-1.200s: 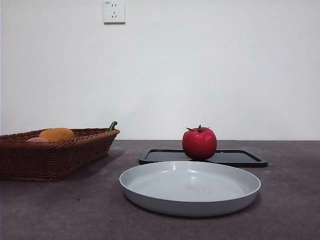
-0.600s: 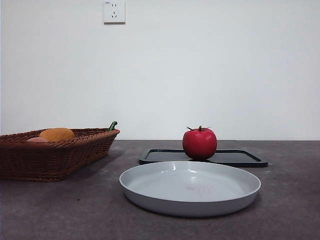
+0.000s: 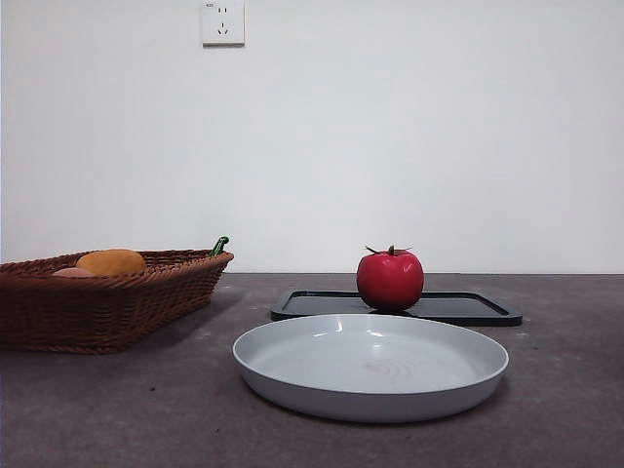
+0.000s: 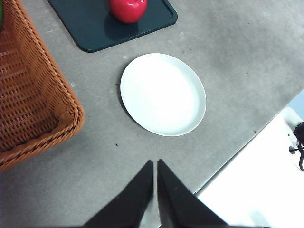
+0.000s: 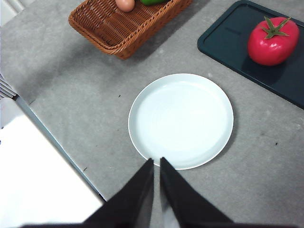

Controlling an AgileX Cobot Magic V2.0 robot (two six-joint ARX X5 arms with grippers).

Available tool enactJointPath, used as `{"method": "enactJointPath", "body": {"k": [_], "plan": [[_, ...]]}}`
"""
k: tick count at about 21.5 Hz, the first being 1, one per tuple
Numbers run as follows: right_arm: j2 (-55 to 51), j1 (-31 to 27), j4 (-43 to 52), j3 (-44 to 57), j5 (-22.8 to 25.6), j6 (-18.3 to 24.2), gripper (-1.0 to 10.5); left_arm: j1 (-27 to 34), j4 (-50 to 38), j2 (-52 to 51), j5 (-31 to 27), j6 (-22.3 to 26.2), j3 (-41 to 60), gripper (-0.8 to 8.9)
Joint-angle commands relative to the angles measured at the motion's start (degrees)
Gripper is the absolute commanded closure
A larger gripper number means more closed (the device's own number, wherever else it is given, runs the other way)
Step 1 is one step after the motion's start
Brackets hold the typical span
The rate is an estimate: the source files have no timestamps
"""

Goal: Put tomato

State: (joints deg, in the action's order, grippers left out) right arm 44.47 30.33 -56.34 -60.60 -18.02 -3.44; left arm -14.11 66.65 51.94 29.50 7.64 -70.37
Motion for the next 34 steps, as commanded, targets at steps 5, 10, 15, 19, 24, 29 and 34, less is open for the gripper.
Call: {"method": "enactJointPath", "body": {"k": [5, 10, 15, 19, 24, 29, 34], "plan": [[0.35, 0.35, 0.59, -0.48, -0.02, -0.63, 9.3, -0.15, -0.37, 0.09, 0.17, 0.44, -1.14, 8.04], [0.35, 0.35, 0.59, -0.48, -0.02, -0.63, 9.3, -0.15, -0.61, 0.09, 0.17, 0.50, -1.14, 8.03], [0.35, 0.35, 0.59, -0.48, -0.02, -0.63, 9.3, 1.20, -12.70, -3.48, -2.01, 1.14, -1.11, 8.04], [0.35, 0.35, 0.59, -0.48, -0.02, -0.63, 9.3, 6.51, -38.56, -10.38, -11.32, 0.52, 2.75, 8.04], [0.35, 0.35, 0.59, -0.48, -0.02, -0.63, 9.3, 11.78, -57.46, -22.47, -28.35, 1.16, 21.55, 8.04], [0.35, 0.35, 0.59, -0.48, -0.02, -0.63, 9.3, 13.73, -58.88, -31.08, -31.67, 1.81, 34.84, 8.04], [0.35, 0.35, 0.59, -0.48, -0.02, -0.61, 9.3, 14.27, -58.93, -38.40, -31.67, 2.05, 45.62, 8.04]]}}
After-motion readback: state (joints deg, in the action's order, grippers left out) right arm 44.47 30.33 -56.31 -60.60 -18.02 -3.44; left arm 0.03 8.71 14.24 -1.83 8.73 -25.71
